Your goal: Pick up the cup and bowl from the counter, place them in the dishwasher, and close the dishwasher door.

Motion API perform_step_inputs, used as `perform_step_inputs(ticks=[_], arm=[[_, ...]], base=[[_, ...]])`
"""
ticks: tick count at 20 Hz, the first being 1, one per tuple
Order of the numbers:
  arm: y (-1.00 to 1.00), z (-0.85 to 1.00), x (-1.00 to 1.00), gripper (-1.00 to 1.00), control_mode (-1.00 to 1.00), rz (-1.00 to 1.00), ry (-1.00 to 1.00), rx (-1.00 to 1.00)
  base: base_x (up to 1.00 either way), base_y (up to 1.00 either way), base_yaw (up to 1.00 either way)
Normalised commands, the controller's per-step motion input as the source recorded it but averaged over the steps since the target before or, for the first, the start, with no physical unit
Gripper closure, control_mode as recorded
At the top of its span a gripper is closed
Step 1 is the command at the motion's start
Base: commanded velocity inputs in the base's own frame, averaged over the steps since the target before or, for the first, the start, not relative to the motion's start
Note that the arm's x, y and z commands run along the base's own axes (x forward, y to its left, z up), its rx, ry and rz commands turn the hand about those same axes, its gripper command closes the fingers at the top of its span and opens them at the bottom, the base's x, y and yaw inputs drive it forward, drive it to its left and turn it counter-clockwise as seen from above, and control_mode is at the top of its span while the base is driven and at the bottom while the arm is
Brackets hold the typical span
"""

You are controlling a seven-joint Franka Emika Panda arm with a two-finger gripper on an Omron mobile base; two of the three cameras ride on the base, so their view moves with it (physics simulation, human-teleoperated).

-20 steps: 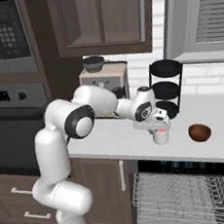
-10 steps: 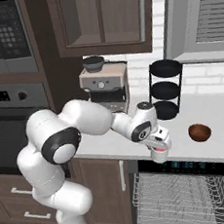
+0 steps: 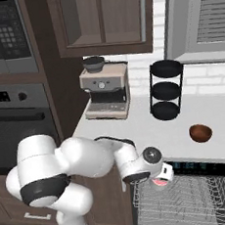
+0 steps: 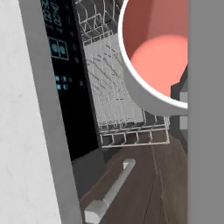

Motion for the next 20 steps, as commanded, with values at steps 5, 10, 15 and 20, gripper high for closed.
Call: perform_step_inputs(ticks=[5,10,15,20], arm=[[-0.05,-0.63,-0.22,1.0,-1.0,0.33,-0.01,-0.09],[0.0,-0.26,0.22,1.0,-1.0,0.24,0.02,-0.01],[0.0,-0.34,0.0,1.0,-1.0,0.15,0.01,0.0],[0.0,-0.41,0.14,1.0,-1.0,0.0,0.07,0.0]], base=[[0.0,0.0,0.0],[0.0,0.0,0.0],[0.0,0.0,0.0],[0.0,0.0,0.0]])
